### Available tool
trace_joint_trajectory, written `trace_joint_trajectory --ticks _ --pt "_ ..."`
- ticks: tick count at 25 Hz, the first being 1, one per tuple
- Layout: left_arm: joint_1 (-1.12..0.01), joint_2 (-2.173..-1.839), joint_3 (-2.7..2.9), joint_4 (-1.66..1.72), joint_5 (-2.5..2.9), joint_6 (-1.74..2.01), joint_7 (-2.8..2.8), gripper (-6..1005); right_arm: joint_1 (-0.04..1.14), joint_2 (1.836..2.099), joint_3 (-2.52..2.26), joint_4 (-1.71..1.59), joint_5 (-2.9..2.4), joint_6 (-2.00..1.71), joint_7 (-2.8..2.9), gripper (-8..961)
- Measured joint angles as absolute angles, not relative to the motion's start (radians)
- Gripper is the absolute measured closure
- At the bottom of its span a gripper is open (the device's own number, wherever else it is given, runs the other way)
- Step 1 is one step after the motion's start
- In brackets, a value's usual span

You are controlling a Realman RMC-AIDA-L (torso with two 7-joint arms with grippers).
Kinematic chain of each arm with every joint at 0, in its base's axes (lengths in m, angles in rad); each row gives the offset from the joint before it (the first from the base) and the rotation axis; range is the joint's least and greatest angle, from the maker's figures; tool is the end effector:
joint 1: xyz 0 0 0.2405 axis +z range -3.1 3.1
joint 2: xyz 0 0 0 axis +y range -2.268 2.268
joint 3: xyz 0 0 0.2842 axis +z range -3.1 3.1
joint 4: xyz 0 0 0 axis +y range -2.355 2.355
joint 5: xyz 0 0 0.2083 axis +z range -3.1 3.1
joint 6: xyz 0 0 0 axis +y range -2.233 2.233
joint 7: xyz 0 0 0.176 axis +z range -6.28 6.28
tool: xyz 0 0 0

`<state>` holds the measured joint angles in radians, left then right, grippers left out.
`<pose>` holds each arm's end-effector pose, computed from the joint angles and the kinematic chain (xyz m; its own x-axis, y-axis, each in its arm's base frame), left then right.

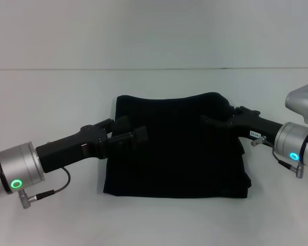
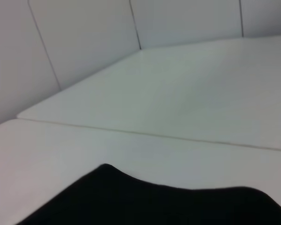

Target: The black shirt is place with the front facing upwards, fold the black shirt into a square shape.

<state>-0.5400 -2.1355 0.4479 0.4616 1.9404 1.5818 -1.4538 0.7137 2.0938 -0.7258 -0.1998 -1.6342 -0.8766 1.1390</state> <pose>-0.2583 0.3450 -0.0590 0.4629 0.4909 0.7380 0.6782 -0.7323 0.0617 0.2849 0.4288 -0.1012 0.6853 -0.4372 -0.5824 -0.7098 -0.5799 -0.3999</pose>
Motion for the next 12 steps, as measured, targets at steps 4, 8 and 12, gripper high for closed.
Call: trace_joint_trajectory --ticks 4,8,12 --pt "-0.54 -2.137 0.449 0.462 1.941 1.578 -1.454 103 0.703 2.091 -0.726 -0.193 -1.634 -0.851 1.155 7" --pt "-0.54 -2.135 0.449 0.462 1.942 1.577 -1.457 104 0.69 2.09 -0.726 -0.195 -1.634 -0.845 1.164 7" --pt "-0.54 -2.134 0.449 0.462 1.942 1.575 -1.461 104 0.68 2.088 -0.715 -0.21 -1.628 -0.865 1.164 7"
